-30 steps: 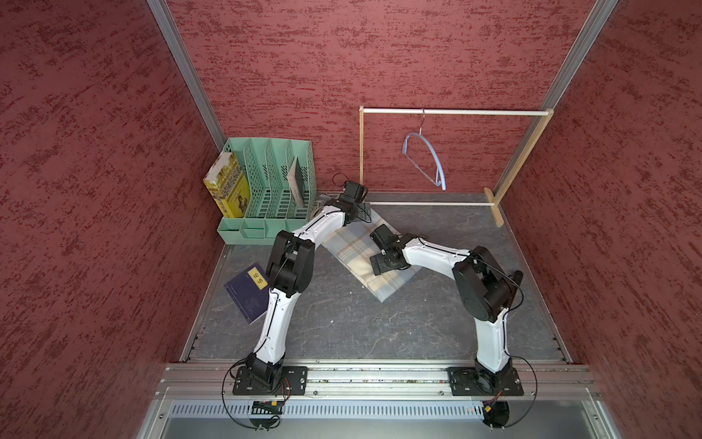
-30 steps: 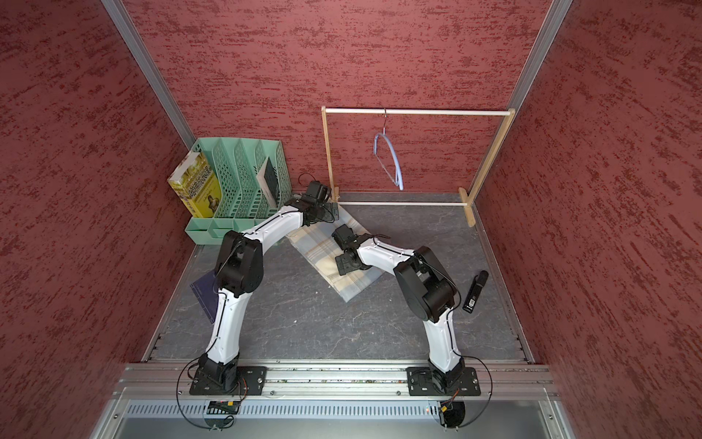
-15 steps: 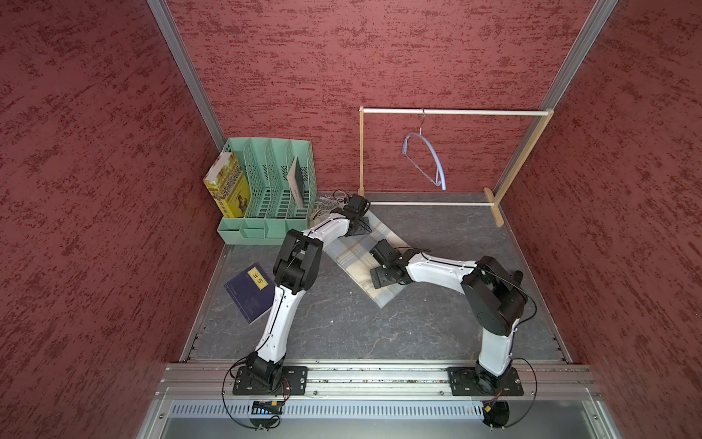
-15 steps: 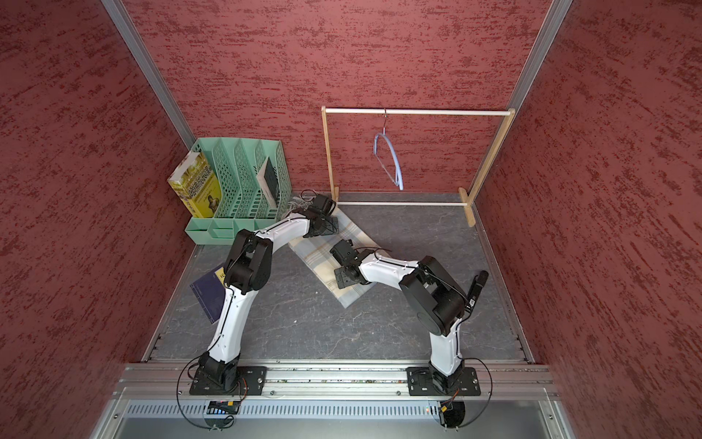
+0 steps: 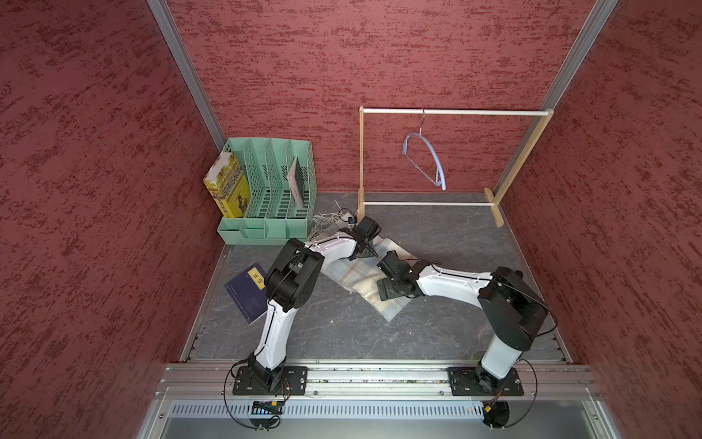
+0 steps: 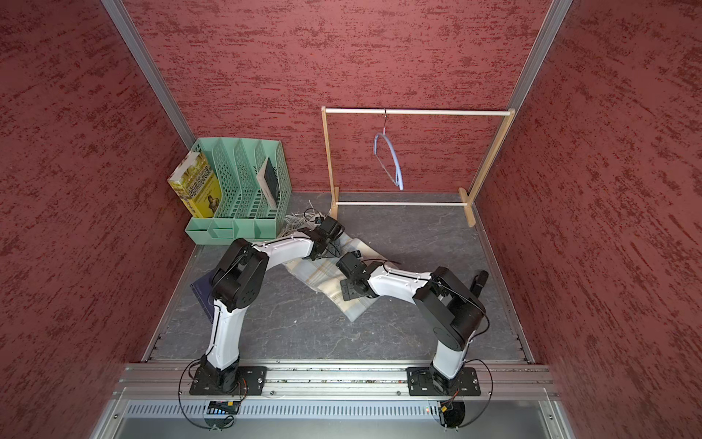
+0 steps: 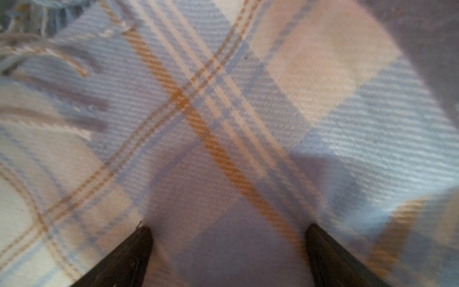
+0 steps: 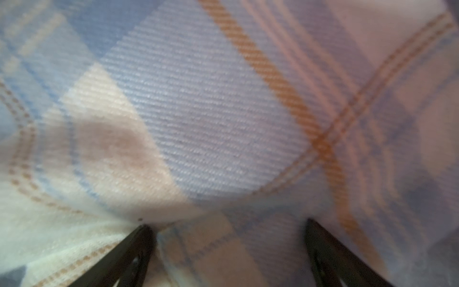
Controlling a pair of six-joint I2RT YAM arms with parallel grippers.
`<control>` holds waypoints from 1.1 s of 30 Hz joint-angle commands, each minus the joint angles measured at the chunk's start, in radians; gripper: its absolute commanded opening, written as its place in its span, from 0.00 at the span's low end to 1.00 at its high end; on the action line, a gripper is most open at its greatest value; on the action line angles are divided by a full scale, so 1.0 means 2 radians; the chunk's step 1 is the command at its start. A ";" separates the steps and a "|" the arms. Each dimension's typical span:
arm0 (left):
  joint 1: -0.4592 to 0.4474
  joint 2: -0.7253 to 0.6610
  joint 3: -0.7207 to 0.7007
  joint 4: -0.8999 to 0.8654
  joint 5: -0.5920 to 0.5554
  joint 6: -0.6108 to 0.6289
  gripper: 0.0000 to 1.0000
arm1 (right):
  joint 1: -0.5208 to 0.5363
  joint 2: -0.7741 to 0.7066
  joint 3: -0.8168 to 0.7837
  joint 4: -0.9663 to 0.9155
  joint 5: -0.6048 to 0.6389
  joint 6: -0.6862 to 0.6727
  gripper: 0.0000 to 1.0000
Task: Hang the scarf on the hanger
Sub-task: Move the scarf to the center of the board.
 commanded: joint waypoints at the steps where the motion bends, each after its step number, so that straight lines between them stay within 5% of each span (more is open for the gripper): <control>1: -0.020 -0.012 -0.043 -0.066 -0.010 -0.034 1.00 | 0.004 -0.021 -0.035 -0.050 0.011 0.025 0.98; 19: -0.119 -0.089 -0.116 -0.208 -0.109 -0.219 1.00 | 0.025 -0.203 -0.139 -0.121 0.077 0.119 0.98; 25: -0.095 -0.138 -0.051 -0.255 -0.190 -0.177 1.00 | 0.023 -0.201 -0.085 -0.114 0.118 0.088 0.98; 33: -0.032 -0.134 -0.099 -0.177 -0.145 -0.125 1.00 | 0.002 -0.090 -0.040 -0.078 0.132 0.068 0.99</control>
